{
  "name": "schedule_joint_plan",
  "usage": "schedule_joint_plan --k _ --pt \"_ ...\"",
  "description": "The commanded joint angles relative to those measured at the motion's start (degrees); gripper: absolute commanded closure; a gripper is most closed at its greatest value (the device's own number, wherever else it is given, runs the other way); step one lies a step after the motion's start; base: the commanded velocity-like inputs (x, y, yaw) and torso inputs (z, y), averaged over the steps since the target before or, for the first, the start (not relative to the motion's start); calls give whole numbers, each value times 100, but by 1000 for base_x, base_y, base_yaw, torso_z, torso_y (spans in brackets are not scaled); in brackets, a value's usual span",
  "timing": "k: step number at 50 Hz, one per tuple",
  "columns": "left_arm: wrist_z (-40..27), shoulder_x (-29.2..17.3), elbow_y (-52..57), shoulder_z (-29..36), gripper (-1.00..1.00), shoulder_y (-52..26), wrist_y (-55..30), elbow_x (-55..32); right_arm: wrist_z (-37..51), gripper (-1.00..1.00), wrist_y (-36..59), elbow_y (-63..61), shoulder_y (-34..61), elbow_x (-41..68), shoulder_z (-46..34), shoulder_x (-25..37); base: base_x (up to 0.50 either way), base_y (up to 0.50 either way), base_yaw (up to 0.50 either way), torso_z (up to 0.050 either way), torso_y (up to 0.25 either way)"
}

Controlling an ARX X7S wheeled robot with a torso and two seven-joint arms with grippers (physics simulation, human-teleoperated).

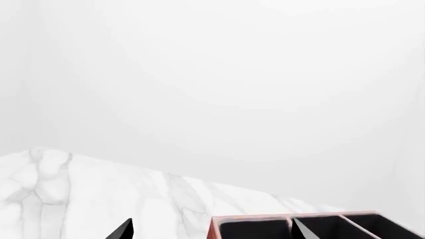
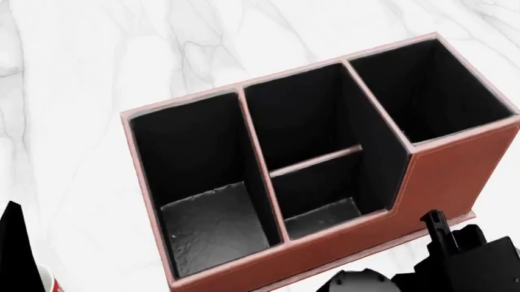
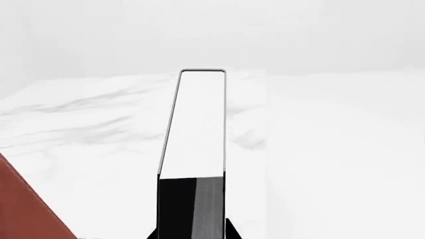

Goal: Pick up the book and place it in the left compartment of the caddy.

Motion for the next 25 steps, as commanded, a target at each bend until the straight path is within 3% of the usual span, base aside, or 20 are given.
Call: schedule_joint_plan --k 1,8,10,25 --pt "-24 -30 15 15 -100 -1 11 -16 -93 100 619 -911 96 -1019 -251 82 0 0 0 0 0" --pt "-40 -50 25 13 -100 4 20 -35 -248 100 705 -1007 127 -1399 -578 221 0 0 0 0 1" --pt "-45 -56 30 18 -100 6 20 -33 -559 100 419 -1070 179 -1774 -1151 575 0 0 0 0 0" --pt "-99 -93 75 34 -100 13 17 -49 -867 100 531 -1318 317 -2026 -1573 780 0 0 0 0 1"
